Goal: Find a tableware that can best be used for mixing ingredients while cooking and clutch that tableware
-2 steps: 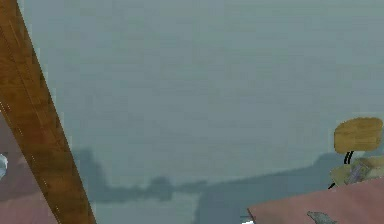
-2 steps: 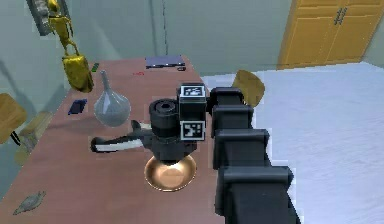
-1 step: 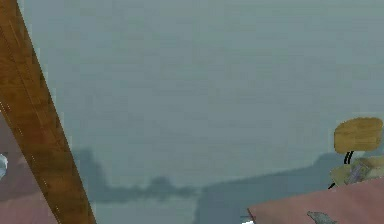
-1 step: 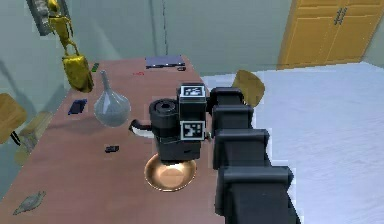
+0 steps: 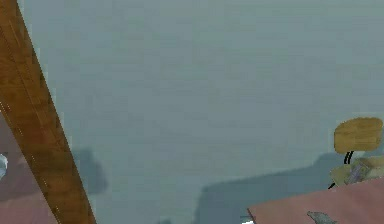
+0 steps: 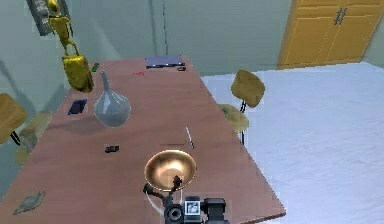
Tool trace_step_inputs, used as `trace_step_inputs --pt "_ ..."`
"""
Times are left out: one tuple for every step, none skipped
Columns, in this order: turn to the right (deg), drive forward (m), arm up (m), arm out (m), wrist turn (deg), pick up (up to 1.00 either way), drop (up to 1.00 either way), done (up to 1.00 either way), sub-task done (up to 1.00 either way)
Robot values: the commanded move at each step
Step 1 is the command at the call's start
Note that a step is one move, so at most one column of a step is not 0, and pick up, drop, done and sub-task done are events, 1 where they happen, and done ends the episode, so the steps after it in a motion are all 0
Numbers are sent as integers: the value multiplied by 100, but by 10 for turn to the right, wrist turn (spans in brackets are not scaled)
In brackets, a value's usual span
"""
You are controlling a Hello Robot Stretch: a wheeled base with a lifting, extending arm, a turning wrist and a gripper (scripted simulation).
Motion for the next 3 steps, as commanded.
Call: trace_step_inputs --pt "0 0 0 0 0 100 0 0 0" --pt "0 0 10 0 0 0 0 0 0" --pt "0 0 0 0 0 0 0 100 0"
